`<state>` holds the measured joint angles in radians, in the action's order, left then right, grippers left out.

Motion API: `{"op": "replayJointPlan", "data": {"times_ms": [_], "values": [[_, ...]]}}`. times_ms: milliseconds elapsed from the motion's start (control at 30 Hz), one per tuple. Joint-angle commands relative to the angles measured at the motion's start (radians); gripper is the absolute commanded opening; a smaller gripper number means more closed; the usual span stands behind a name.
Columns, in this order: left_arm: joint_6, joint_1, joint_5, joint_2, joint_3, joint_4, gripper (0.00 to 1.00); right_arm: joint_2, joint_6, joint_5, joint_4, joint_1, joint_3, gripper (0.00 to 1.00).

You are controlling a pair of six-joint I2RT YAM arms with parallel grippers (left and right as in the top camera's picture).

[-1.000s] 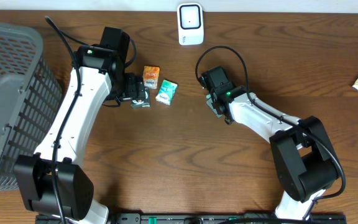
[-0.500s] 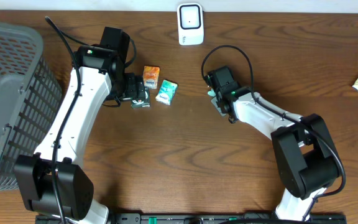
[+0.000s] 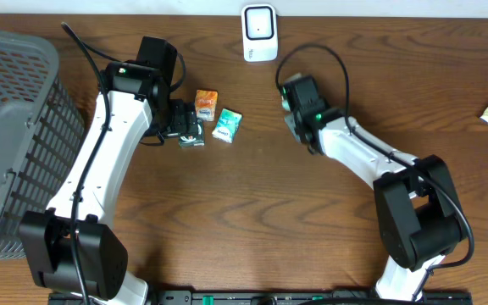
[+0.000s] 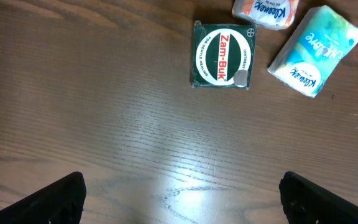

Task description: Scan the item barcode

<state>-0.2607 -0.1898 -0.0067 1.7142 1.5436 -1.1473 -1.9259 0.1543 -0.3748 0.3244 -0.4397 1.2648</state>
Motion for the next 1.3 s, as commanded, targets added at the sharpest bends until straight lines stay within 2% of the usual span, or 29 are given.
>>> {"op": "replayJointPlan", "data": {"times_ms": [0, 100, 267, 367, 633, 733, 900, 1133, 1267], "values": [[0.006, 0.005, -0.009, -0.003, 0.013, -0.003, 0.98, -0.006, 0.032, -0.014, -0.028, -0.002, 0.104, 0.01], [0.006, 0.005, -0.009, -0.003, 0.013, -0.003, 0.98, -0.006, 0.045, -0.027, -0.116, 0.000, 0.127, 0.01], [0.006, 0.005, -0.009, -0.003, 0.013, -0.003, 0.98, -0.006, 0.009, -0.025, -0.370, 0.000, 0.129, 0.01], [0.006, 0.005, -0.009, -0.003, 0.013, -0.003, 0.98, -0.006, -0.005, 0.047, -0.529, 0.000, 0.129, 0.01], [0.006, 0.005, -0.009, -0.003, 0.013, -0.003, 0.98, -0.040, -0.038, 0.142, -0.732, 0.000, 0.145, 0.01], [0.006, 0.005, -0.009, -0.003, 0.013, -0.003, 0.98, -0.099, -0.030, 0.142, -0.721, 0.002, 0.223, 0.01], [0.006, 0.005, -0.009, -0.003, 0.013, -0.003, 0.98, -0.297, -0.014, 0.142, -0.539, 0.011, 0.517, 0.01], [0.006, 0.005, -0.009, -0.003, 0.013, -0.003, 0.98, -0.552, 0.214, 0.059, -0.323, 0.011, 0.897, 0.01], [0.006, 0.005, -0.009, -0.003, 0.013, -0.003, 0.98, -0.607, 0.315, 0.029, -0.272, 0.003, 0.954, 0.01]]}}
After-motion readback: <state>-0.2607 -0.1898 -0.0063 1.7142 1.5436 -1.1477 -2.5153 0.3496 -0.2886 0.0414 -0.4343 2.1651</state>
